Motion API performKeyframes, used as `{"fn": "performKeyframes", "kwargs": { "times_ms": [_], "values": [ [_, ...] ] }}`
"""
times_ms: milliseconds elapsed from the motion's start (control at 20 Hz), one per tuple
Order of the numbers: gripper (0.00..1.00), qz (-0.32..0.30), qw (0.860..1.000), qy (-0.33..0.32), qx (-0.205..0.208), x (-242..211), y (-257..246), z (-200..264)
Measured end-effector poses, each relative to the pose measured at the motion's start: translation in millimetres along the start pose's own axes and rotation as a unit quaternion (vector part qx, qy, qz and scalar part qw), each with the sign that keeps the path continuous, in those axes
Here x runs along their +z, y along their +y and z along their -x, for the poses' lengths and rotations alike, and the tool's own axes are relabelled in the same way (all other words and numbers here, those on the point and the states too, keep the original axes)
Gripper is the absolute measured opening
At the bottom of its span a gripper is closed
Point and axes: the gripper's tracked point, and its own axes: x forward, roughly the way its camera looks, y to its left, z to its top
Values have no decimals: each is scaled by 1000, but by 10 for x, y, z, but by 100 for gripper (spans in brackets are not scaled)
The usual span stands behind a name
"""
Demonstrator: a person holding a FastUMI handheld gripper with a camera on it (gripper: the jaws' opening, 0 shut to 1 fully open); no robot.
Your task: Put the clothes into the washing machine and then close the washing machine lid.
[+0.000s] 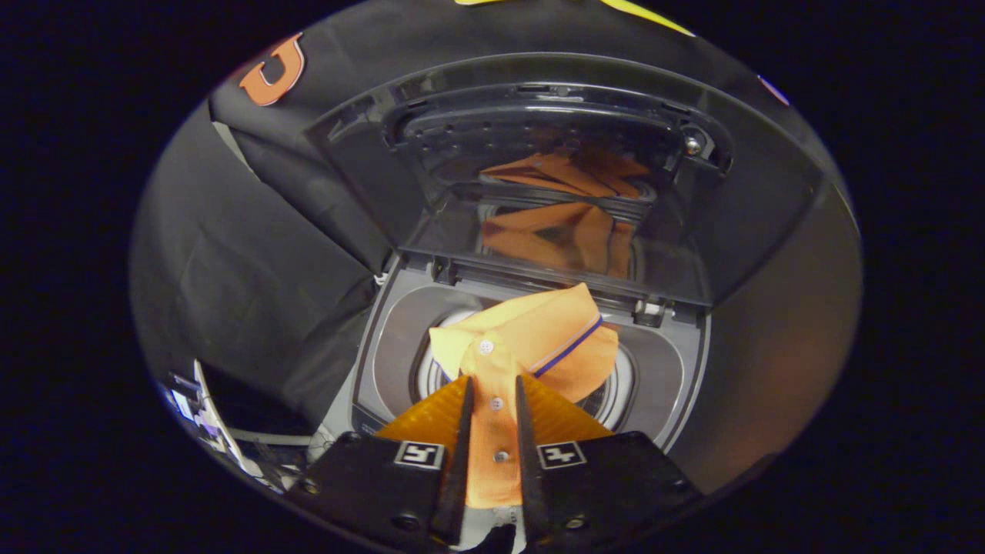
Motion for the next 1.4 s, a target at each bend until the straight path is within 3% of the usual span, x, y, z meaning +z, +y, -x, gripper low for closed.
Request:
{"fn": "performKeyframes", "kwargs": {
  "times_ms": [150,300,850,1400],
  "values": [
    [70,4,1000,2,0,-25,9,15],
    [77,8,1000,-3,-9,-41,-19,24],
    [77,15,1000,-15,-20,-46,-64,122],
    [77,16,996,-85,-24,379,5,692]
  ]
}}
